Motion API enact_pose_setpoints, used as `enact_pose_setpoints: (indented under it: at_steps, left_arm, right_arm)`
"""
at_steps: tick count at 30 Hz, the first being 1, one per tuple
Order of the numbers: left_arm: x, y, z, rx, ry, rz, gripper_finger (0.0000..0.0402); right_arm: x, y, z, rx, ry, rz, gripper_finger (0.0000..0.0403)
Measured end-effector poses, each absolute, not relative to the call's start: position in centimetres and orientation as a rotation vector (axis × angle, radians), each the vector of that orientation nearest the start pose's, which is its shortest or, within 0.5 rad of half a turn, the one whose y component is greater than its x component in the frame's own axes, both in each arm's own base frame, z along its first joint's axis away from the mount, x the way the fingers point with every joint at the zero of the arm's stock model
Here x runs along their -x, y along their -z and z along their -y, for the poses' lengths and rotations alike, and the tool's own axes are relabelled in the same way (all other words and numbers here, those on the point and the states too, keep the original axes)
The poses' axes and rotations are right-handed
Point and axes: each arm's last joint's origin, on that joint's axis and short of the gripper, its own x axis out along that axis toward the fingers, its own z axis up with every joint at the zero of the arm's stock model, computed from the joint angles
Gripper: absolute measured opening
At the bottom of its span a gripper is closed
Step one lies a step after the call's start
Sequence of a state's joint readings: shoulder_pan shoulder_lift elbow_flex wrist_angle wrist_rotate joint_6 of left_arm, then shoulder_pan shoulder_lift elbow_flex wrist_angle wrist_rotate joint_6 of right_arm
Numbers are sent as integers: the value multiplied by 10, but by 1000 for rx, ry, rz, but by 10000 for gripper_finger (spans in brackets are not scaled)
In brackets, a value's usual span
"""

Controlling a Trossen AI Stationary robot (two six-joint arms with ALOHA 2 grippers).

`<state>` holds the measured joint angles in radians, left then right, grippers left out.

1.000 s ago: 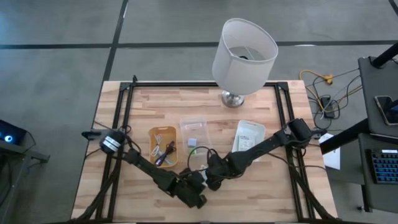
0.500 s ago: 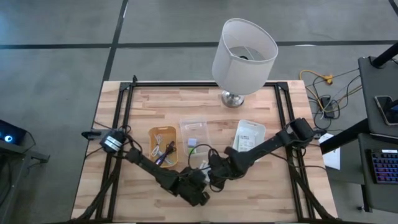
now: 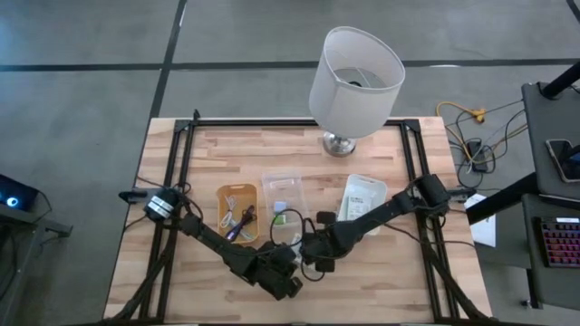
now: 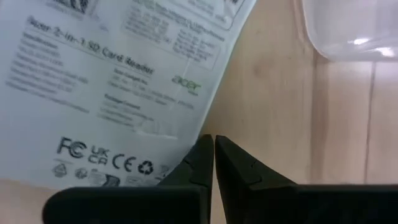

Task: Pick and place items into bin
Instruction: Put the card reader box into the white bin

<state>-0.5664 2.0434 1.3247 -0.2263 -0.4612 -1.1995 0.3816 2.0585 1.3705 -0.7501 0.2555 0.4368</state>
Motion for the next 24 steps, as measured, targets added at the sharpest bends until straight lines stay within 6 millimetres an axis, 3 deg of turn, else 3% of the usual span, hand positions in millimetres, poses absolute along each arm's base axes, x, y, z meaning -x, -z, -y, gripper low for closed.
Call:
enact_pose_setpoints:
  at_steps: [6, 12, 18, 24]
  left_arm:
    - [-360, -144, 211, 654, -412, -728, 0]
    - [-361, -143, 208, 651, -427, -707, 0]
    - [-360, -142, 207, 660, -415, -730, 0]
    - [-352, -147, 219, 674, -347, -768, 0]
  right_arm:
    - [-366, -136, -128, 16, 151, -1339, 8]
    - [-377, -146, -136, -40, -11, -1273, 9]
    - [-377, -145, -137, -68, -1, -1272, 9]
    - [-377, -145, -137, -71, -1, -1264, 9]
